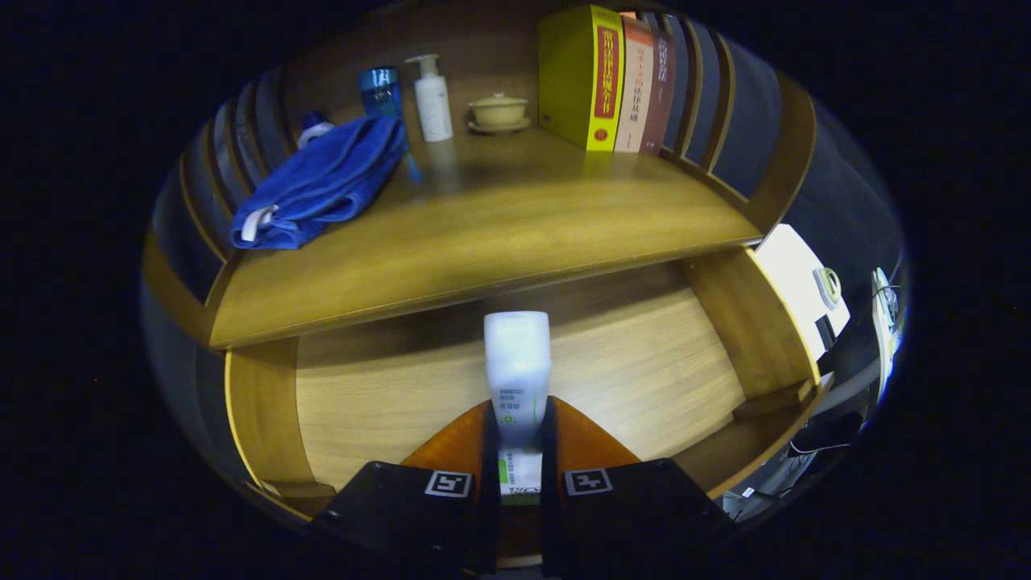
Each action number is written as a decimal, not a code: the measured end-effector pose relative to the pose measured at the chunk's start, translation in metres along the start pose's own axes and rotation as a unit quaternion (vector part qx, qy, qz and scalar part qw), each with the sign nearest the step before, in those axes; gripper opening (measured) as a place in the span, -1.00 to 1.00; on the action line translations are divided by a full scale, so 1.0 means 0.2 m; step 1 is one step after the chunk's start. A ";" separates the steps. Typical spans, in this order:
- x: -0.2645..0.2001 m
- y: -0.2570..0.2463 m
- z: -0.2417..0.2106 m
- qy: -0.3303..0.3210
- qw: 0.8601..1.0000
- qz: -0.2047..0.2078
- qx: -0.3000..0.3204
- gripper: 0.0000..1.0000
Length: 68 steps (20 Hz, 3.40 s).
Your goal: Pull open the drawer, take out the items inside it, and place them on the countertop above the cabinet.
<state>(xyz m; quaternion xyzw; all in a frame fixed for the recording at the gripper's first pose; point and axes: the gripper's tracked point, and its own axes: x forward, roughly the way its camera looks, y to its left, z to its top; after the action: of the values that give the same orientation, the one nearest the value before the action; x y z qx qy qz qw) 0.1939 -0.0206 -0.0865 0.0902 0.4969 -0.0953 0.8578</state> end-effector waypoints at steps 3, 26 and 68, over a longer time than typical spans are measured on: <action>-0.16 -0.02 0.03 -0.040 0.999 -0.014 -0.009 -0.44; 0.27 0.07 0.94 -0.120 0.986 0.072 -0.085 -0.43; -0.84 0.13 -0.12 -0.455 0.876 0.123 -0.103 1.00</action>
<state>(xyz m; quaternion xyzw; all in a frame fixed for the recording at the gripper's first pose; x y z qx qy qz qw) 0.0979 0.0223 0.0485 0.0087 0.0442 0.0316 0.9985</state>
